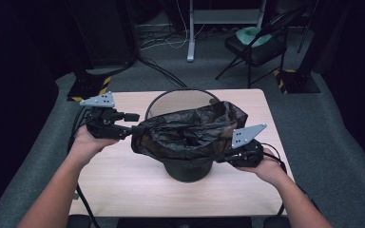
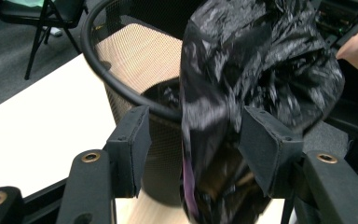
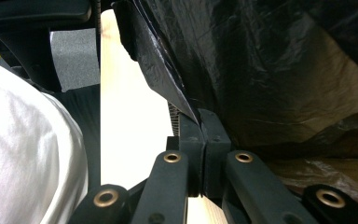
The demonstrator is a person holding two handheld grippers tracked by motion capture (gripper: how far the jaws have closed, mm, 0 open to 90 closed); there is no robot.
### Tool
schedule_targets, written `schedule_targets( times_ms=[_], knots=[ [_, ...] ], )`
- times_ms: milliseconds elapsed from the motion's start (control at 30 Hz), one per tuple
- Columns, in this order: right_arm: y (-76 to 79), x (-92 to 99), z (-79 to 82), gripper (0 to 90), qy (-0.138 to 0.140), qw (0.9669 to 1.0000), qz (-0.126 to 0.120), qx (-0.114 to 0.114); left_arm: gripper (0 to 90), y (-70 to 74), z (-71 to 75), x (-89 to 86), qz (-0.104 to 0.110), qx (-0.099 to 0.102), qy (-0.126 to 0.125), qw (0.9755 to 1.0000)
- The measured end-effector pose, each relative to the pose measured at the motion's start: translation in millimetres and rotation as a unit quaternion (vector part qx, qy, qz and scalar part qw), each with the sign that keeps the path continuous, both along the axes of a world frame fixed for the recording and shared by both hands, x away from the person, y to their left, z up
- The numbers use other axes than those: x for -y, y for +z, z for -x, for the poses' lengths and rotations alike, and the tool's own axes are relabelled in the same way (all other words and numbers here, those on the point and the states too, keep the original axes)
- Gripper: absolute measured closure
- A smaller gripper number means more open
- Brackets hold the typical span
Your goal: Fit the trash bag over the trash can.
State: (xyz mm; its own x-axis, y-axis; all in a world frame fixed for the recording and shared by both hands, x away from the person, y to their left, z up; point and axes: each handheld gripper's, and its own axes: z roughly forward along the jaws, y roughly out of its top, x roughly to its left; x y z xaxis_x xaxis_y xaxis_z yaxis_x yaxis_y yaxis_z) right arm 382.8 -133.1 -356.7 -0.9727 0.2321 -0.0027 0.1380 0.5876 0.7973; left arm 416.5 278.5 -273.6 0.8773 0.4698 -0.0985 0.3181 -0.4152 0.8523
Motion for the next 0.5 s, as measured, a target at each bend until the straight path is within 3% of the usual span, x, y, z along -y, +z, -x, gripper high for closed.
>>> schedule_targets(
  times_ms=[133, 267, 367, 500],
  knots=[
    [-0.5, 0.8, -0.2, 88.2, 0.000, 1.0000, -0.003, 0.002, 50.5, -0.3, -3.4, 7.8, -0.011, -0.003, -0.007, 0.9999],
    [-0.9, 1.8, -0.2, 87.9, -0.002, 1.0000, -0.006, 0.000, 60.6, -1.5, -3.7, 6.8, -0.003, -0.008, -0.015, 0.9999],
    [-1.5, 1.8, 0.0, 87.9, -0.002, 1.0000, -0.008, 0.000, 71.7, -3.1, -2.6, 5.2, -0.001, -0.013, -0.026, 0.9996],
    [-2.3, 1.5, 0.2, 88.0, -0.002, 1.0000, -0.009, 0.000, 87.0, -3.6, -0.9, 5.1, -0.016, 0.001, -0.026, 0.9995]
  ],
)
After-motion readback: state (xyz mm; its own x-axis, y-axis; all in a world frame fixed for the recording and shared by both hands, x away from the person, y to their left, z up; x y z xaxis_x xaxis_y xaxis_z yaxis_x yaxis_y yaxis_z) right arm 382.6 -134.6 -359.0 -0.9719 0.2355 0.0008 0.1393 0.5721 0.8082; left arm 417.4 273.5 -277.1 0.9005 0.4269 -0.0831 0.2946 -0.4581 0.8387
